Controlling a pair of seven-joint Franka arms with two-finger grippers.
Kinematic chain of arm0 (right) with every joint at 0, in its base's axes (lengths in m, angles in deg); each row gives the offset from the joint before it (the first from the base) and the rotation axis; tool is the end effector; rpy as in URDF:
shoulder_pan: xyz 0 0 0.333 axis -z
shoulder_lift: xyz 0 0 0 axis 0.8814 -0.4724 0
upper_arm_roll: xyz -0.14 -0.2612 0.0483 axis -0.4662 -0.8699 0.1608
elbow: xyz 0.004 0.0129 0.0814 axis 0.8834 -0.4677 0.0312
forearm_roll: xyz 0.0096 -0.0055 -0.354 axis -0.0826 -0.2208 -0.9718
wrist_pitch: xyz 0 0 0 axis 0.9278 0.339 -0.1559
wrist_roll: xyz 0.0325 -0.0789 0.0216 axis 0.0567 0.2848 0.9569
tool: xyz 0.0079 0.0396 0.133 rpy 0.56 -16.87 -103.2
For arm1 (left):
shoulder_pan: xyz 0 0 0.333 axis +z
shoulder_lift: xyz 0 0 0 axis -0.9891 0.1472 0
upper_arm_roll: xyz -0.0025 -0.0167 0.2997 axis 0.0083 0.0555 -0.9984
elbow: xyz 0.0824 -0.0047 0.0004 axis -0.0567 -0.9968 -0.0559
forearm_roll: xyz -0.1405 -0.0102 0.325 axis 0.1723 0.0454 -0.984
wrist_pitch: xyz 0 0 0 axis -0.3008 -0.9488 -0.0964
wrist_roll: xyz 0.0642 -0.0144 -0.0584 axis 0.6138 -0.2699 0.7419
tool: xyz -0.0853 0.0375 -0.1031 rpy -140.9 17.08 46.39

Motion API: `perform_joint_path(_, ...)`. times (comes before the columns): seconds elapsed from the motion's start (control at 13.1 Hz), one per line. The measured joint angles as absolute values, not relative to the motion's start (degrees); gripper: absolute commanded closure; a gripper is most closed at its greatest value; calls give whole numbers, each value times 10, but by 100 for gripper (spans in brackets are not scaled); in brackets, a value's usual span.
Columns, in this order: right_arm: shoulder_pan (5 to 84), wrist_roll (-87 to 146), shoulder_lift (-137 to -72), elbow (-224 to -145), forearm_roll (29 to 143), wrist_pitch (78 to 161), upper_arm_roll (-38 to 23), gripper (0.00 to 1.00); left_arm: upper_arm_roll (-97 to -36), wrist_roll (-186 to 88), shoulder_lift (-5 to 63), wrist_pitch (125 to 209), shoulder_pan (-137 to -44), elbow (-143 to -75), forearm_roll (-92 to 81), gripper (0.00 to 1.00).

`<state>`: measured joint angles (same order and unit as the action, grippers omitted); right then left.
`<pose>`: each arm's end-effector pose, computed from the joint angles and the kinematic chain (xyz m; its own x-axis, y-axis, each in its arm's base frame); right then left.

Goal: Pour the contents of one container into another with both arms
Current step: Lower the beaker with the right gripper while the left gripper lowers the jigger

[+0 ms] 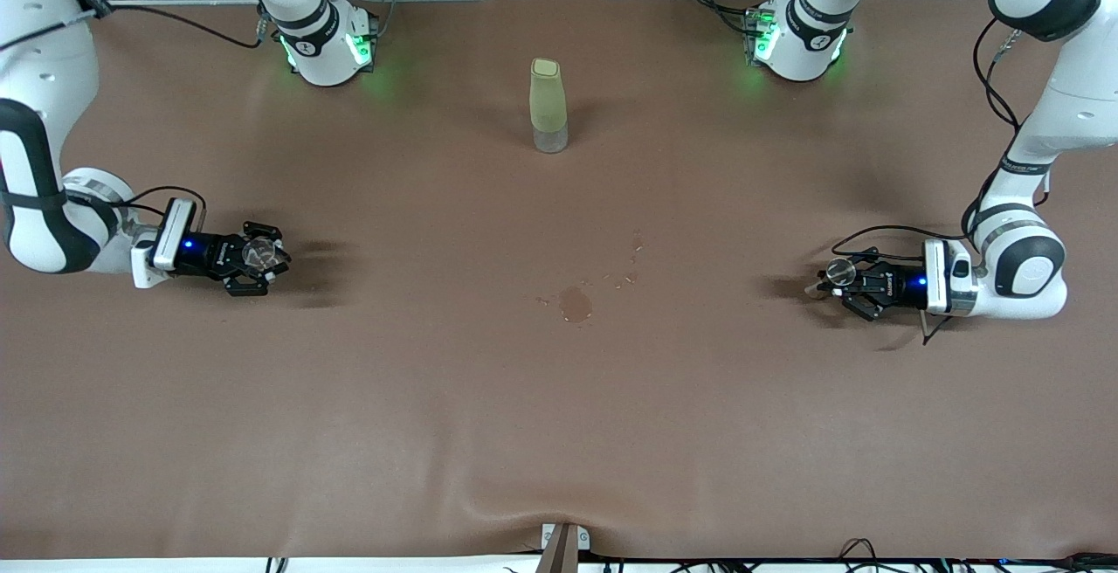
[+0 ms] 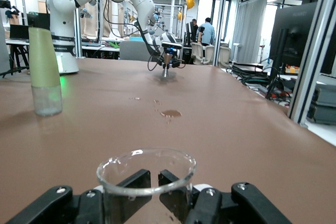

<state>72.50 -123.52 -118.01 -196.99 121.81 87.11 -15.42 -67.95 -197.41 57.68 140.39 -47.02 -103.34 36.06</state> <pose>0.5085 -0.0713 0.1762 -0.0937 0.1931 0.9767 0.9942 -0.0333 0.1019 0.5406 0.0665 0.1125 0.0484 -0.1600 0.9859 -0.9888 0.1317 0.0699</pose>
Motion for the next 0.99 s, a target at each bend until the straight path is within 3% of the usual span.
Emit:
perform_joint_path(0.54, 730, -1246, -1271, -1903, 1219, 874, -153, 100, -678, -1981, 602, 1404, -472, -1033, 358, 98)
perform_joint_path(0.61, 730, -1248, -1281, -1896, 1220, 875, -153, 100, -678, -1981, 602, 1403, -472, -1033, 356, 89)
perform_joint_path(0.69, 730, -1248, -1290, -1890, 1220, 876, -153, 100, -677, -1981, 602, 1402, -472, -1033, 353, 72)
perform_joint_path(0.77, 730, -1248, -1298, -1885, 1220, 877, -153, 100, -677, -1981, 602, 1402, -472, -1033, 352, 6)
perform_joint_path(0.84, 730, -1248, -1305, -1881, 1221, 877, -153, 100, -677, -1981, 603, 1402, -472, -1033, 348, 0)
perform_joint_path(0.99, 730, -1253, -1318, -1879, 1223, 880, -152, 100, -681, -1980, 606, 1402, -472, -1035, 342, 0)
